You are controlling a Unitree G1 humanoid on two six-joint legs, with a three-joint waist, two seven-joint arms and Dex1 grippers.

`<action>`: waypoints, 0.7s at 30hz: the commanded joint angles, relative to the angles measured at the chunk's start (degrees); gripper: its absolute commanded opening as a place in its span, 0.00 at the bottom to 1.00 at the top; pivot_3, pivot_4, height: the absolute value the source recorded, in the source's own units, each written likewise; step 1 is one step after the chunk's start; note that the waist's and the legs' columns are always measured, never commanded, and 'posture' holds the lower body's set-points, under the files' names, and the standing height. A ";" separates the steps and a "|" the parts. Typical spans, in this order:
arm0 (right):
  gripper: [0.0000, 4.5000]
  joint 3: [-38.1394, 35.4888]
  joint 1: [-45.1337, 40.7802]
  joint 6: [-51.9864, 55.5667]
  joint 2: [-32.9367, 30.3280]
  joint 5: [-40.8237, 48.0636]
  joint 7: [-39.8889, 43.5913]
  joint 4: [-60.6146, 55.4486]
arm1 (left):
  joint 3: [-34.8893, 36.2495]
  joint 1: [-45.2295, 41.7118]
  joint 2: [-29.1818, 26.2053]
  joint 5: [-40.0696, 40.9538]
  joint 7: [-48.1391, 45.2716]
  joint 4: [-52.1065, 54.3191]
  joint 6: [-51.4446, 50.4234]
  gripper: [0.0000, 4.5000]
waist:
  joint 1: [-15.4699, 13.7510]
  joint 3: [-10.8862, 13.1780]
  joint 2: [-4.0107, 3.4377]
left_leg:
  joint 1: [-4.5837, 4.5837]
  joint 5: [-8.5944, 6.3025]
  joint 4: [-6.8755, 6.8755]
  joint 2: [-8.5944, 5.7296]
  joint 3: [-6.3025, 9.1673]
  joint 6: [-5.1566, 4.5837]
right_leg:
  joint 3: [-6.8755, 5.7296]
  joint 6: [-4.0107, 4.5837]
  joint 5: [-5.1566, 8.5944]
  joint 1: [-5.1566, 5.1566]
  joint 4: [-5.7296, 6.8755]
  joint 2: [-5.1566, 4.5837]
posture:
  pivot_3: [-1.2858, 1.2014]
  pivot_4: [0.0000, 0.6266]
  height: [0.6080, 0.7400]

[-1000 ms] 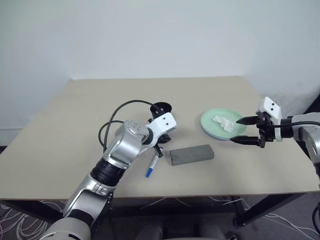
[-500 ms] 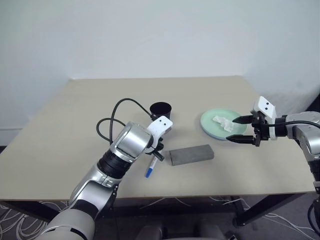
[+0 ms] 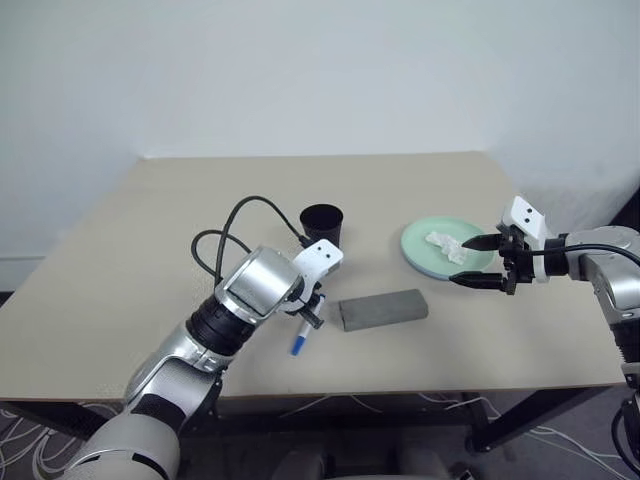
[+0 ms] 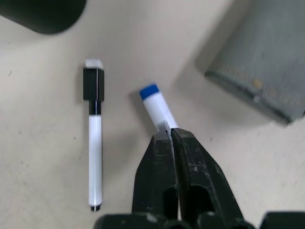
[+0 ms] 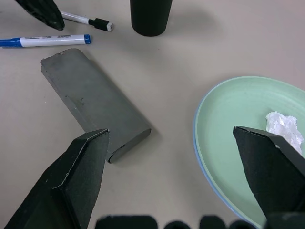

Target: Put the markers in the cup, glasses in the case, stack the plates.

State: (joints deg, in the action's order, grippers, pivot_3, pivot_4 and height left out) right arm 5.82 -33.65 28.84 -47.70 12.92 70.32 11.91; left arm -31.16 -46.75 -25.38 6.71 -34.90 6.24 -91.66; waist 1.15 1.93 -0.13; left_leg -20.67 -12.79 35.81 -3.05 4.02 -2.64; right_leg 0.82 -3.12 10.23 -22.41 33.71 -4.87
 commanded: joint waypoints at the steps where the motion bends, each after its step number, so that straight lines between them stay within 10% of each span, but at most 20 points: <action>1: 1.00 -0.86 -1.85 -0.48 -0.21 0.23 -0.04 -1.17 | 0.41 -1.84 0.10 0.93 2.27 2.13 0.38 0.29 | 0.00 0.00 0.00 | 0.00 0.00 0.00 0.00 0.00 0.00 | 0.00 0.00 0.00 0.00 0.00 0.00 | 0.52 0.00 0.94; 10: 1.00 -0.05 -2.75 -0.71 0.15 -0.15 0.16 -0.40 | 4.83 -1.48 3.93 1.68 8.77 0.09 -0.84 0.99 | -0.02 0.00 0.00 | 0.00 0.00 0.02 -0.01 0.00 0.00 | 0.00 0.00 0.00 0.01 0.00 0.00 | 0.52 0.00 0.94; 21: 1.00 0.29 -2.43 -0.89 0.20 0.08 -0.13 -0.74 | 8.57 1.36 7.45 5.34 15.87 -3.70 -0.84 0.99 | -0.01 0.00 0.00 | 0.00 0.00 0.02 -0.07 0.00 0.00 | 0.02 0.00 0.00 0.01 0.01 0.00 | 0.52 0.00 0.94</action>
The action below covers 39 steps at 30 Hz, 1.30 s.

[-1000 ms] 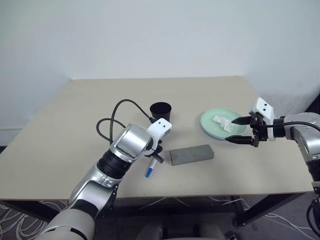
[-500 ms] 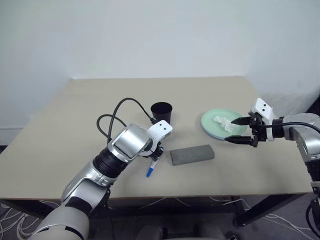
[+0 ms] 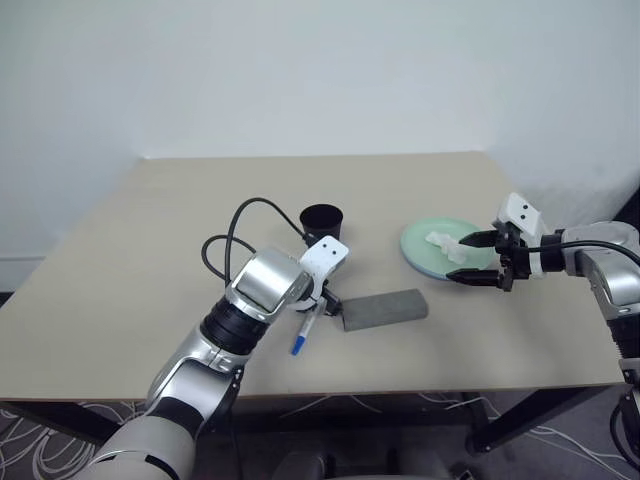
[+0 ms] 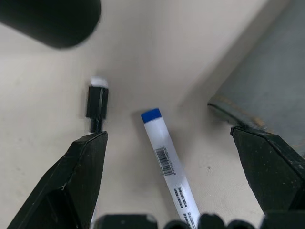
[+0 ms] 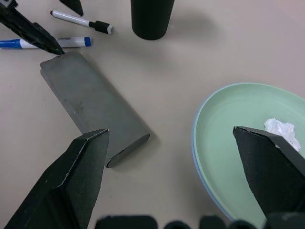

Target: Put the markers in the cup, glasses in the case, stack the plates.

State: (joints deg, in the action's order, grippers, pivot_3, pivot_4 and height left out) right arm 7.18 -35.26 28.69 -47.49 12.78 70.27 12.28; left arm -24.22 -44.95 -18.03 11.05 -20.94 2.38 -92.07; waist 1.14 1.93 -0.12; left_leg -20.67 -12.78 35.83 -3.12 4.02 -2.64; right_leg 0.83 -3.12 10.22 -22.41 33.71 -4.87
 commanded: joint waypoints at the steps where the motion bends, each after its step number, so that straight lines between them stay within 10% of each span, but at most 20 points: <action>1: 1.00 -1.09 -0.74 -0.72 -0.01 0.24 -0.13 -1.20 | 1.75 -0.42 0.14 1.40 2.44 -0.22 -0.43 0.99 | -0.01 0.00 0.00 | 0.00 0.00 0.00 -0.02 0.00 0.00 | 0.00 0.00 0.00 0.00 0.00 0.00 | 0.52 0.00 0.94; 23: 1.00 -1.51 0.73 -0.82 0.43 0.41 -1.30 -2.28 | 0.78 2.59 -2.80 19.25 16.74 -0.15 -0.43 0.99 | -0.01 -0.01 -0.01 | 0.02 0.00 0.00 -0.14 0.25 0.02 | 0.01 0.00 0.00 0.02 0.00 -0.02 | 0.52 0.00 0.94; 36: 1.00 -1.49 0.66 -1.04 0.50 0.42 -1.69 -2.18 | 0.81 2.71 -5.40 31.55 26.43 -0.86 -0.43 0.09 | 0.02 -0.02 -0.01 | 0.06 -0.01 0.00 -0.17 0.26 0.03 | 0.01 0.02 0.00 0.03 0.03 0.01 | 0.52 0.00 0.94; 39: 1.00 -1.49 0.59 -1.18 0.58 0.35 -1.82 -2.02 | 0.87 2.72 -5.64 33.09 28.35 -1.15 -0.43 0.02 | 0.03 -0.02 -0.01 | 0.06 -0.01 0.00 -0.18 0.25 0.03 | 0.01 0.02 0.00 0.03 0.03 0.01 | 0.52 0.00 0.94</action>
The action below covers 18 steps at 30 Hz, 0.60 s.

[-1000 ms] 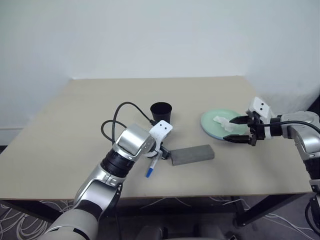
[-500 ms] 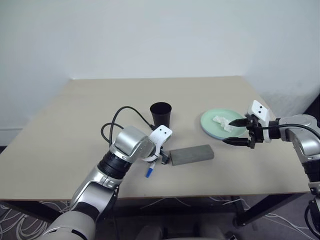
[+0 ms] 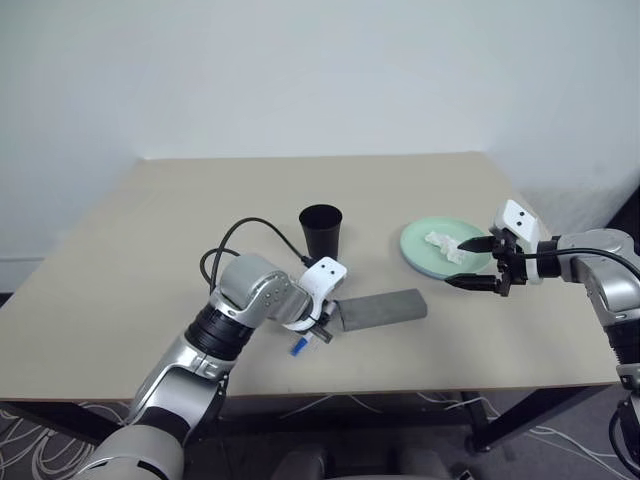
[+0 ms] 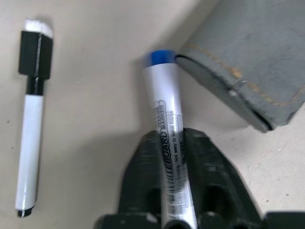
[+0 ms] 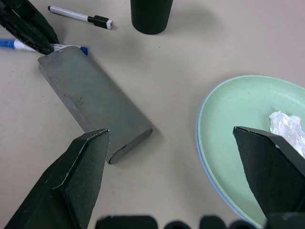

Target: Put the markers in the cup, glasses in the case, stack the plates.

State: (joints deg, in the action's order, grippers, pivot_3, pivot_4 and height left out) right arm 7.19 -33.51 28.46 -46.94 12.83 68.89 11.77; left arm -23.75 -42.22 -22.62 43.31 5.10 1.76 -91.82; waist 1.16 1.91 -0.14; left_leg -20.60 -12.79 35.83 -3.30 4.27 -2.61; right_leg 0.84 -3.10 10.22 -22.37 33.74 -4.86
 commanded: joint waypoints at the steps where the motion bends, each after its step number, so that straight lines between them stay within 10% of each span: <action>1: 1.00 -1.50 -1.18 -0.99 0.05 0.30 -0.45 -1.47 | 0.46 -0.03 -1.07 1.15 2.92 -0.60 -0.68 0.02 | 0.00 0.00 0.00 | 0.00 0.00 0.00 0.00 0.00 0.00 | 0.00 0.00 0.00 0.00 0.00 0.00 | 0.52 0.00 0.94; 18: 1.00 -1.47 -2.49 -1.75 0.32 0.00 -0.36 0.25 | 10.57 -9.90 -8.27 -3.44 -12.35 7.49 9.65 0.02 | -0.11 0.01 0.01 | -0.10 -0.03 -0.02 -0.07 -0.01 0.08 | 0.01 0.02 0.01 -0.03 -0.11 -0.07 | 0.52 0.00 0.94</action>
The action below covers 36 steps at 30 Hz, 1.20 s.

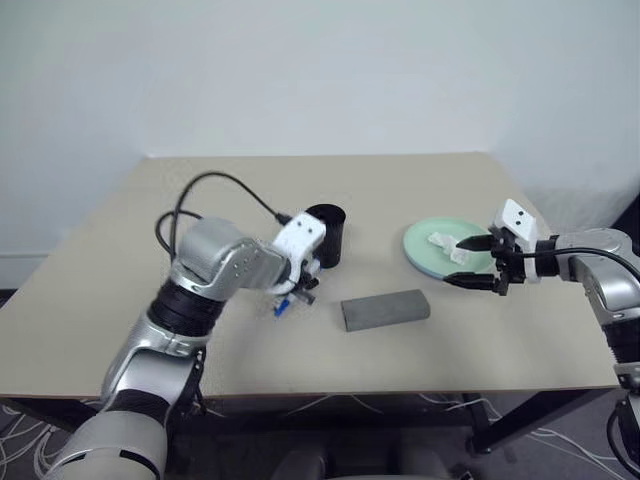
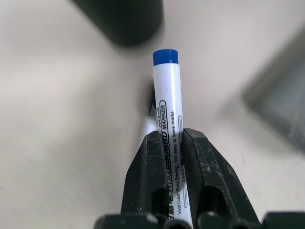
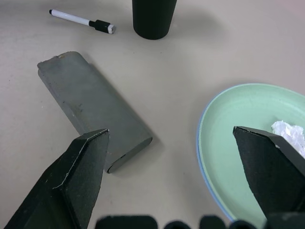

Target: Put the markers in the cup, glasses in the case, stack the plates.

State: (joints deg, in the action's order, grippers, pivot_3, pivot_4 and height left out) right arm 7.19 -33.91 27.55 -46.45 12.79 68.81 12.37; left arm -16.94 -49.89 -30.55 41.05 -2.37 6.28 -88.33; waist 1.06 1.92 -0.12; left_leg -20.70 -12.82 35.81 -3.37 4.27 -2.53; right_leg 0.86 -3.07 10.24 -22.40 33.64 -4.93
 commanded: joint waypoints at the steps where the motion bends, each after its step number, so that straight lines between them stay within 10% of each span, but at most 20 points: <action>1: 1.00 -1.45 -2.15 -0.77 -0.10 0.07 -0.32 -0.38 | 5.66 -2.19 0.27 -0.48 -7.47 2.97 8.94 0.02 | -0.01 0.00 0.00 | 0.00 -0.01 -0.01 0.00 0.00 0.01 | 0.00 0.00 0.00 0.00 -0.02 0.00 | 0.52 0.00 0.94; 21: 1.00 -1.38 -4.02 -1.30 0.94 0.04 -0.66 0.87 | 14.30 2.08 14.41 -24.57 -15.50 -27.61 73.62 0.02 | -0.98 -0.02 0.00 | 0.04 0.01 0.02 0.00 -0.40 -0.01 | 0.03 0.01 -0.03 0.02 -0.04 0.04 | 0.52 0.00 0.94; 36: 1.00 -1.20 -4.55 -1.41 1.71 0.00 -0.76 0.84 | 19.94 -4.32 21.64 -26.14 -23.40 -55.97 95.38 0.02 | -1.65 -0.04 0.05 | -0.08 0.05 0.10 -0.06 -0.37 -0.15 | -0.06 -0.02 -0.05 0.01 -0.07 0.06 | 0.52 0.00 0.94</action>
State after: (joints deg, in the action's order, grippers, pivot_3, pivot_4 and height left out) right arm 7.20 -36.77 27.03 -44.56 12.76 68.13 14.11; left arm 2.01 -51.67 -8.96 15.48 -24.98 -49.55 4.86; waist -0.59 1.88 -0.07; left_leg -20.78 -12.77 35.91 -3.42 3.90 -2.68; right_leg 0.79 -3.10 10.19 -22.39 33.57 -4.87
